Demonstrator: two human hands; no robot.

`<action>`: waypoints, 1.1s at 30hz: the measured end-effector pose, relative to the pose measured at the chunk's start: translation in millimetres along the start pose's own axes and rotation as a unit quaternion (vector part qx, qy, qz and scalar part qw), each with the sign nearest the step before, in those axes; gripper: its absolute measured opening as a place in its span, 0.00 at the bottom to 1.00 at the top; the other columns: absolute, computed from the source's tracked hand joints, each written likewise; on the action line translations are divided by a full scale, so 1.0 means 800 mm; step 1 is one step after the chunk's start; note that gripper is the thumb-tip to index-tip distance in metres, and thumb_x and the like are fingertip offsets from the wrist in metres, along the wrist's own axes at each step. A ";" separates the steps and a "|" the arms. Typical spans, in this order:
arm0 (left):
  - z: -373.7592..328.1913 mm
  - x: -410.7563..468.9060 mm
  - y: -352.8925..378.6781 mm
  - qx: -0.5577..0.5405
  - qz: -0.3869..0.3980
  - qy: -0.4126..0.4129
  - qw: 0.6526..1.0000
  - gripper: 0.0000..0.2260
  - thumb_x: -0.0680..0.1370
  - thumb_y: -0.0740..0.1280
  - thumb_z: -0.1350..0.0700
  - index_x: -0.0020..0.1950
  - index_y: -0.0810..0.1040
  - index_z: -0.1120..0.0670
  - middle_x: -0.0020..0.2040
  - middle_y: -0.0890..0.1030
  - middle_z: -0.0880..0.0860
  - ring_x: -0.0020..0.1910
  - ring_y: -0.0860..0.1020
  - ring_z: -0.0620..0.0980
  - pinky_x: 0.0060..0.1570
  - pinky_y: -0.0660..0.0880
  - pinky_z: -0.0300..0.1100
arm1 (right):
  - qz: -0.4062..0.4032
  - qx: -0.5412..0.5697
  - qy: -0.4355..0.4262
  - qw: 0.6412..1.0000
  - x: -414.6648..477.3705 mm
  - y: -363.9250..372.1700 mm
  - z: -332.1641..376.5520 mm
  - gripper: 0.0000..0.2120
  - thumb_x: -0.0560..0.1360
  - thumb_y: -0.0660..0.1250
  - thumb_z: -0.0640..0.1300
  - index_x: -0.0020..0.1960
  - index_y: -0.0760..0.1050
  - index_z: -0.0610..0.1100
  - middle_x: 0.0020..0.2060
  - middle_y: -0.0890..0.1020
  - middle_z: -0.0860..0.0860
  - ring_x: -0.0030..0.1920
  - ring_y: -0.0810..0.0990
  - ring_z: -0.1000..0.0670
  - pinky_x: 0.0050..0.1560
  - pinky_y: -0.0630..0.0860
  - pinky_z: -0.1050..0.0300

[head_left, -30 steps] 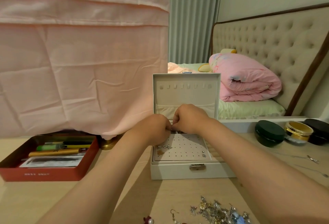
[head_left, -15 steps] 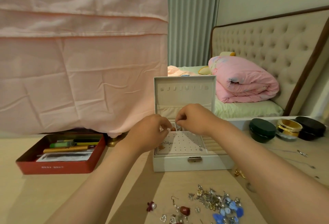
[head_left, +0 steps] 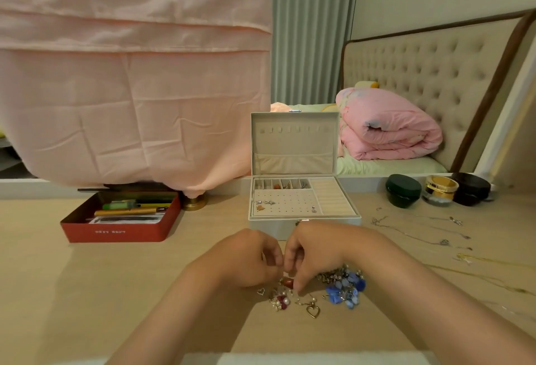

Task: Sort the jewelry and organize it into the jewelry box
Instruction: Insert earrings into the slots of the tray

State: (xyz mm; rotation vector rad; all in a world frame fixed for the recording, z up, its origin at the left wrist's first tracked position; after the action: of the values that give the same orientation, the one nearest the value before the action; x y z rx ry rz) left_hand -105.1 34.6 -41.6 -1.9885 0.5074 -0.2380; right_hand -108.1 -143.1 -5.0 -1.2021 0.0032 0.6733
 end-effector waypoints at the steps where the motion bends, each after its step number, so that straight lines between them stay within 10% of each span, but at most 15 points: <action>1: 0.001 -0.003 0.003 0.001 0.004 -0.001 1.000 0.07 0.69 0.71 0.46 0.46 0.82 0.42 0.39 0.81 0.38 0.40 0.79 0.37 0.46 0.80 0.41 | -0.005 -0.003 0.000 1.000 -0.001 0.004 0.001 0.15 0.65 0.82 0.52 0.49 0.85 0.52 0.37 0.84 0.61 0.42 0.82 0.60 0.49 0.79 0.61; 23: 0.000 0.063 -0.063 -0.110 -0.194 0.026 0.974 0.04 0.77 0.72 0.51 0.43 0.81 0.44 0.34 0.80 0.42 0.34 0.76 0.39 0.35 0.69 0.35 | -0.256 0.229 -0.060 0.937 0.043 -0.074 -0.023 0.07 0.75 0.75 0.39 0.51 0.85 0.48 0.43 0.86 0.49 0.27 0.80 0.51 0.29 0.74 0.60; 33: 0.028 0.156 -0.095 -0.043 -0.199 0.002 0.979 0.14 0.79 0.69 0.57 0.64 0.79 0.50 0.58 0.81 0.46 0.48 0.74 0.42 0.51 0.68 0.34 | -0.313 0.241 0.003 0.919 0.138 -0.122 -0.071 0.06 0.76 0.73 0.38 0.52 0.83 0.45 0.42 0.85 0.47 0.24 0.79 0.50 0.29 0.74 0.62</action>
State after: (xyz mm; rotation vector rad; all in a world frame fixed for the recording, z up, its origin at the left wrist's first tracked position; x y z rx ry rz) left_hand 33.3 25.7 9.0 -2.1633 0.1188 -0.4742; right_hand 47.8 -158.0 18.4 -0.6636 -0.1948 0.0861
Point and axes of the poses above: each hand's wrist, its own x-axis towards the middle knuckle, its own y-axis out of the palm, z = x × y, the point moved 1 cm from there along x, towards the middle knuckle
